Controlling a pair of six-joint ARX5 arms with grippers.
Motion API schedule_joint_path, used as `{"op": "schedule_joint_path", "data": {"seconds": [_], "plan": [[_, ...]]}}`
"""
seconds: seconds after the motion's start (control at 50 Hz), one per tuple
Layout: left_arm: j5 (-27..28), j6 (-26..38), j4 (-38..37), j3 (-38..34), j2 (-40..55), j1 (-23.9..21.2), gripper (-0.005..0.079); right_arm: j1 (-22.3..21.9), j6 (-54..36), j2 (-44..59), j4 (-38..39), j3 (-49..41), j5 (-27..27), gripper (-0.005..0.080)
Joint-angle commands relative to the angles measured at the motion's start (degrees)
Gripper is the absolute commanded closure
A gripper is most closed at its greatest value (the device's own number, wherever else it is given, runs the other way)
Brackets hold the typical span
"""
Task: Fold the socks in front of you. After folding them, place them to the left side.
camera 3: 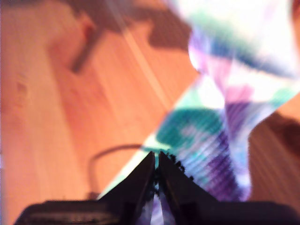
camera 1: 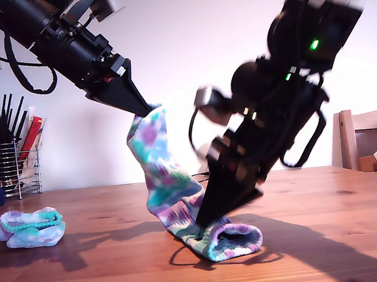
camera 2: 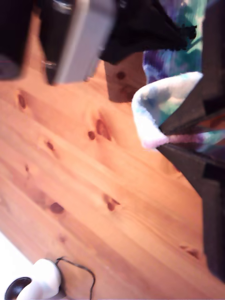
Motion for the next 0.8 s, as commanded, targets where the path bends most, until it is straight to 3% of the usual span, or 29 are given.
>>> {"op": "schedule_joint_path", "data": {"seconds": [0.0, 0.42, 0.78], "plan": [[0.13, -0.37, 0.31, 0.52, -0.26, 0.11, 0.0766, 0.96, -0.9, 1.07, 0.66, -0.2, 0.15, 0.0765], [0.98, -2.43, -6.71, 6.99, -0.26, 0.04, 0.0766, 2.08, -1.27, 1.2, 7.89, -0.2, 5.51, 0.0765], [1.77, -2.67, -9.03, 7.69, -0.15, 0.04, 0.0766, 2.4, -0.72, 1.53, 12.66, -0.11, 7.32, 0.0765]]}}
